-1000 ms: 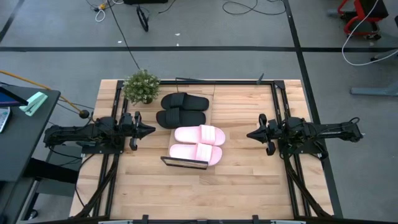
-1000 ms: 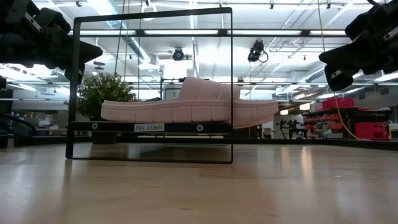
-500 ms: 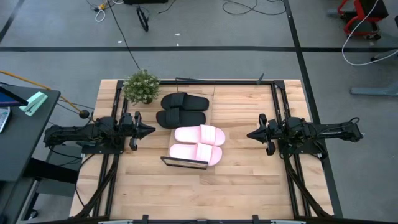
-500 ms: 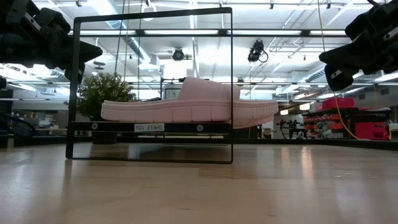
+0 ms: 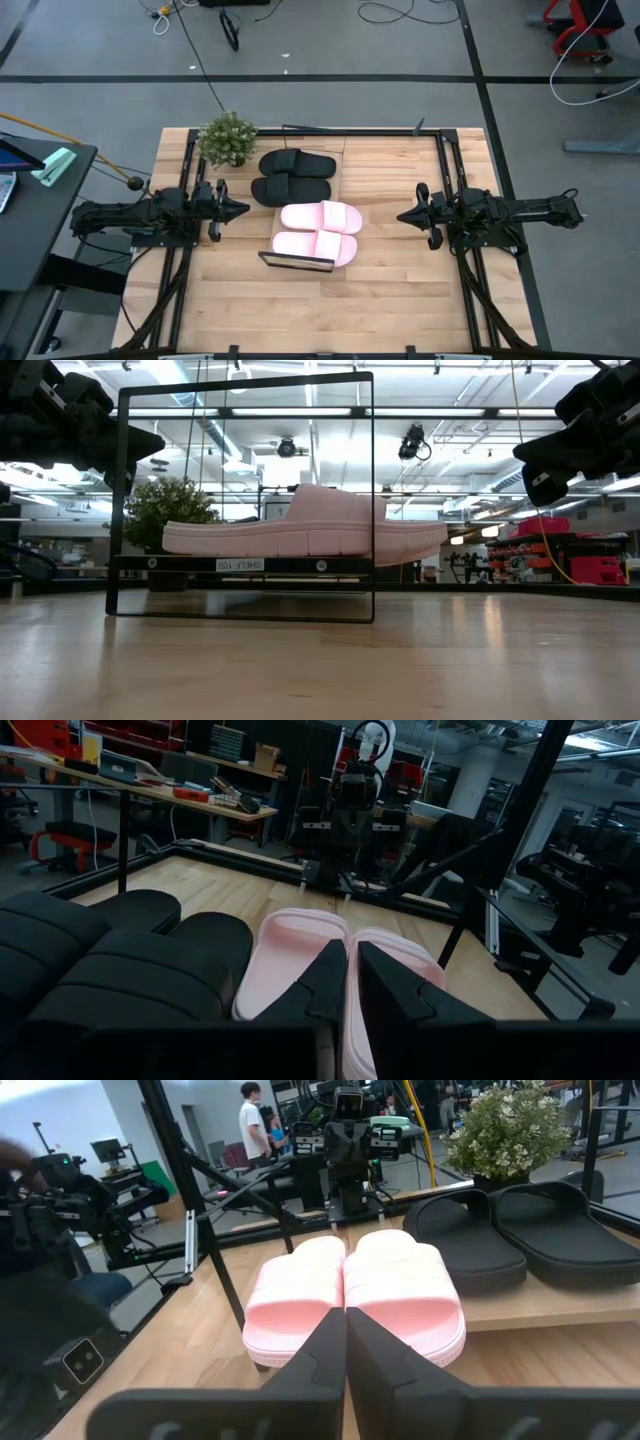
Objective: Pick and place slides into the shelf
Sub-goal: Return to Home Position
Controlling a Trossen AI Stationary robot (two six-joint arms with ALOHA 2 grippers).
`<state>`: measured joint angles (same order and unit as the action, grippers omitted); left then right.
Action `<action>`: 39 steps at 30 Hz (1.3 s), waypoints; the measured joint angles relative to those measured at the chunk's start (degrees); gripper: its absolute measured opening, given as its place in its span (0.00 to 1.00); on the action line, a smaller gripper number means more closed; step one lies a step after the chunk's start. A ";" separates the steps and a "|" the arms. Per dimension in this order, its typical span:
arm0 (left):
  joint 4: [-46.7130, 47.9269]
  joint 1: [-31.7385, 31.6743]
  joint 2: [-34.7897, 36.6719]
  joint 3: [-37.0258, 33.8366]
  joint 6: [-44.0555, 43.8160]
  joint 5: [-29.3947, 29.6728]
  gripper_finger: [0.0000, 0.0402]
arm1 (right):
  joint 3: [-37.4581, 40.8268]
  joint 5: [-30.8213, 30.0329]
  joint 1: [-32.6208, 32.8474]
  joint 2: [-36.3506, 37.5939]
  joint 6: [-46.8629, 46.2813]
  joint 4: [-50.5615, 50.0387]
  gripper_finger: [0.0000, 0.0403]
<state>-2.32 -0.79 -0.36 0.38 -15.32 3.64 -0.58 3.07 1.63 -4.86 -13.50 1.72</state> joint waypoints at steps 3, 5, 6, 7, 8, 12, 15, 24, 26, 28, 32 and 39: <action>-0.01 -0.01 0.00 0.01 -0.01 0.00 0.08 | 0.00 -0.01 0.01 0.00 0.00 0.00 0.03; -0.01 0.01 0.00 -0.02 -0.01 0.00 0.07 | 0.00 0.00 0.00 0.00 0.00 0.00 0.04; 0.02 -0.01 0.00 0.01 -0.01 0.00 0.07 | 0.00 0.00 0.01 0.00 0.00 0.00 0.04; 0.00 0.00 0.00 -0.02 0.00 0.00 0.06 | 0.00 -0.01 0.00 0.00 0.00 0.00 0.04; -0.01 -0.01 0.00 0.00 0.00 -0.01 0.06 | 0.00 0.00 0.00 0.00 0.00 0.00 0.04; 0.00 0.00 0.00 -0.02 -0.01 0.00 0.05 | 0.00 0.00 0.02 0.00 0.00 0.00 0.04; 0.00 0.00 0.00 -0.01 0.00 -0.01 0.06 | 0.00 -0.02 0.00 0.00 0.00 0.00 0.03; 0.02 0.00 0.00 -0.02 -0.01 0.00 0.09 | 0.00 0.00 0.01 0.00 0.00 0.00 0.04; 0.01 -0.01 0.00 -0.01 -0.01 -0.02 0.08 | 0.00 -0.01 0.01 0.00 0.02 -0.01 0.03; -0.01 -0.01 0.00 -0.02 -0.01 0.00 0.07 | 0.00 0.00 0.01 0.00 0.02 -0.01 0.03; -0.01 -0.01 0.00 0.00 -0.01 0.00 0.06 | 0.00 0.00 0.00 0.00 0.04 -0.02 0.04; 0.00 0.02 0.00 0.00 -0.01 0.00 0.05 | 0.00 0.00 0.00 0.00 0.07 -0.02 0.04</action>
<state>-2.32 -0.78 -0.36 0.37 -15.33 3.64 -0.58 3.07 1.63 -4.86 -13.43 1.69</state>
